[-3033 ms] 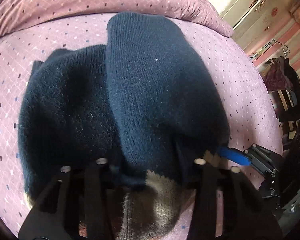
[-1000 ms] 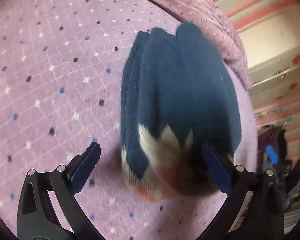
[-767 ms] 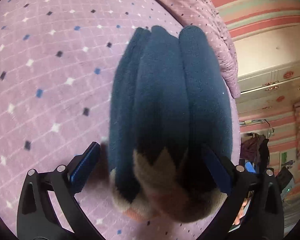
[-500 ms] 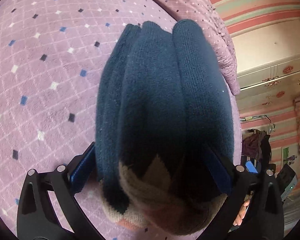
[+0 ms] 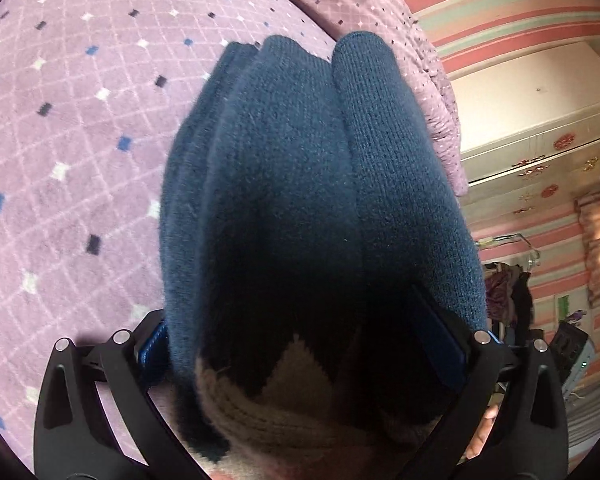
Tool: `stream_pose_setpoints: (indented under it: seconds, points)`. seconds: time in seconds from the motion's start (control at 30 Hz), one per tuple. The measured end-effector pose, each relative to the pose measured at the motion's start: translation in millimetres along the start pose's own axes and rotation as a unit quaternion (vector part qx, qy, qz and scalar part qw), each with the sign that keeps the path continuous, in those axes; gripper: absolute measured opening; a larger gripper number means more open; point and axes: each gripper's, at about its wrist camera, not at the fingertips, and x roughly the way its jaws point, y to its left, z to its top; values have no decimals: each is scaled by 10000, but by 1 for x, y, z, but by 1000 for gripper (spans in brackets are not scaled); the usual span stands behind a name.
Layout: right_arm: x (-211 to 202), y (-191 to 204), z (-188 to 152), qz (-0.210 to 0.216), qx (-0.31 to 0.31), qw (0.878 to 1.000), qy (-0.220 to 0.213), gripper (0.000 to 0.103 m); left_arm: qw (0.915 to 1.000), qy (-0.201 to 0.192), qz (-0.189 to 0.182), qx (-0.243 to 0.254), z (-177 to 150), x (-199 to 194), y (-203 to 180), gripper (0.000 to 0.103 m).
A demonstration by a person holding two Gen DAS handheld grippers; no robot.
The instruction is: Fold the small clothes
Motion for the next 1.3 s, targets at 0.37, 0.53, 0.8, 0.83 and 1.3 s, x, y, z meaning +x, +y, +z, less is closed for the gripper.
stream_pose_setpoints:
  seconds: [0.37, 0.53, 0.8, 0.83, 1.3]
  points:
    - [36, -80, 12, 1178, 1532, 9806, 319, 101, 9998, 149, -89, 100, 0, 1, 3, 98]
    - [72, -94, 0, 1957, 2222, 9527, 677, 101, 9996, 185, -110, 160, -2, -5, 12, 98]
    - [110, -83, 0, 2409, 2375, 9375, 820, 101, 9987, 373, -64, 341, 2, -8, 17, 95]
    - [111, -79, 4, 2361, 2280, 9412, 805, 101, 9985, 387, -34, 379, 6, -8, 15, 95]
    - [131, -34, 17, 2194, 1915, 9513, 1008, 100, 9977, 474, -114, 473, 14, -7, 29, 96]
